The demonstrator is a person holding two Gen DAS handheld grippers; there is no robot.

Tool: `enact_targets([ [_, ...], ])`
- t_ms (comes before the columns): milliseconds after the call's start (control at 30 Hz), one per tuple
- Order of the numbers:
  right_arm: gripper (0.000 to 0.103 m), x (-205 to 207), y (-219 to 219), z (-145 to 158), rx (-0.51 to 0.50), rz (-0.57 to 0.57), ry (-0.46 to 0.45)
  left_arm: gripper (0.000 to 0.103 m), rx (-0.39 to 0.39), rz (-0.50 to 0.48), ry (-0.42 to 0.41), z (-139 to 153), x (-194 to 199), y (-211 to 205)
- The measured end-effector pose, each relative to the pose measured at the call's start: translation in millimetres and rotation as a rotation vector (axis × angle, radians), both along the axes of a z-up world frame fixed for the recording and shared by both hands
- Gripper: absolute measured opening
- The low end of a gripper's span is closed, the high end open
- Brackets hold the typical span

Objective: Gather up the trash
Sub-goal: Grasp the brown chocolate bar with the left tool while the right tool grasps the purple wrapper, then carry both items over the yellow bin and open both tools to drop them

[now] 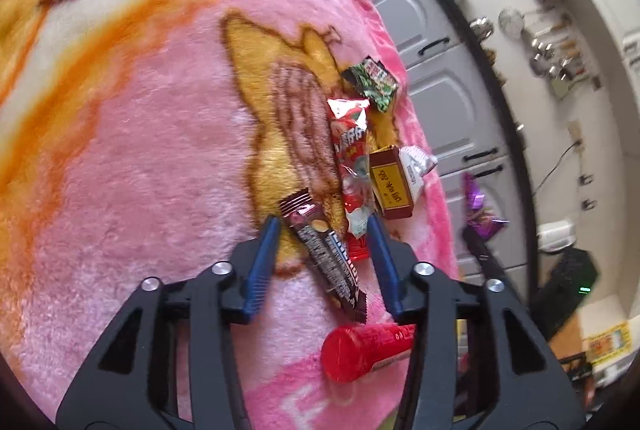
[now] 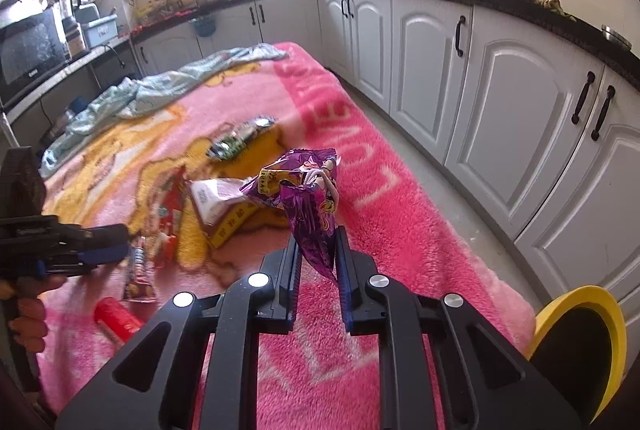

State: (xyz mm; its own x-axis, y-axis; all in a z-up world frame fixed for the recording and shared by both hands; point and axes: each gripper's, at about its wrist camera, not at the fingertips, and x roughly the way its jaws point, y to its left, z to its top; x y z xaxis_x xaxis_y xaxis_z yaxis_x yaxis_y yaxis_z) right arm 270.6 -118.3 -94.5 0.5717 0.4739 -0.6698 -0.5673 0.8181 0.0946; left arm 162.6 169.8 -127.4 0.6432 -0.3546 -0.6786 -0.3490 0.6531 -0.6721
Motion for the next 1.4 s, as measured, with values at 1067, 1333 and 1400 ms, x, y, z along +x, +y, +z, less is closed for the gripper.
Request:
enact_targets([
  [1067,0.016,-74,-151,80,0.111,-0.142,-0.126,0.0,0.398,-0.121,-0.189,101,21,-77],
  [1333,0.016,-90,-186,81,0.128,-0.195,-0.127,0.0,0.343,-0.245,-0.291,126,29,-128],
  [1400,0.016,-96,-194,82,0.13,-0.208,-0.135,0.0,0.327,-0.281,-0.309,132,34,-145],
])
